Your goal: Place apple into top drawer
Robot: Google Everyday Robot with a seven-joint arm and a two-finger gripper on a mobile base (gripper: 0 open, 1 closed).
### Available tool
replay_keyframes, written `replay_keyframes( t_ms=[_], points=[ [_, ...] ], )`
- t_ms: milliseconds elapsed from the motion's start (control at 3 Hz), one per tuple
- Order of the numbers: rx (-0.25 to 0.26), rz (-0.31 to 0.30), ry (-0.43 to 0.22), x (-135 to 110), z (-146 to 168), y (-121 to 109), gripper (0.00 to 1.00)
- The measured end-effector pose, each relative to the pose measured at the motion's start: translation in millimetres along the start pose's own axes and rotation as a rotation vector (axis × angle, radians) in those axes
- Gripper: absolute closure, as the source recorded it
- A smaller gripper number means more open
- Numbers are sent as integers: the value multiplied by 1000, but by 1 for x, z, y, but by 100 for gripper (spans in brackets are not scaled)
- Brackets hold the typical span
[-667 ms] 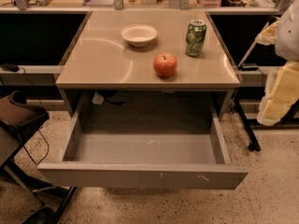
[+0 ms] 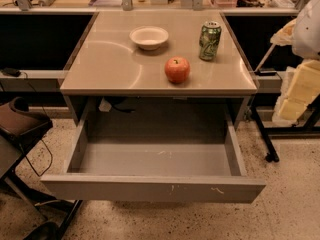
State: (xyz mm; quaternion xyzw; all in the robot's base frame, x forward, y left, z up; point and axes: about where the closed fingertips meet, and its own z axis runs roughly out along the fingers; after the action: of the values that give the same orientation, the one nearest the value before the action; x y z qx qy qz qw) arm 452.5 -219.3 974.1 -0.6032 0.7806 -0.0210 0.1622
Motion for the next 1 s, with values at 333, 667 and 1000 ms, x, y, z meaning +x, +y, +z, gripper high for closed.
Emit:
replay_keyframes(
  t_ms=[333,667,1000],
  points=[
    [-36,-23,-24,-9,26,-47,0],
    [-65,-42,-76,-28,66,-103,0],
    [-120,-49,-218,-42,109,-140,0]
  ],
)
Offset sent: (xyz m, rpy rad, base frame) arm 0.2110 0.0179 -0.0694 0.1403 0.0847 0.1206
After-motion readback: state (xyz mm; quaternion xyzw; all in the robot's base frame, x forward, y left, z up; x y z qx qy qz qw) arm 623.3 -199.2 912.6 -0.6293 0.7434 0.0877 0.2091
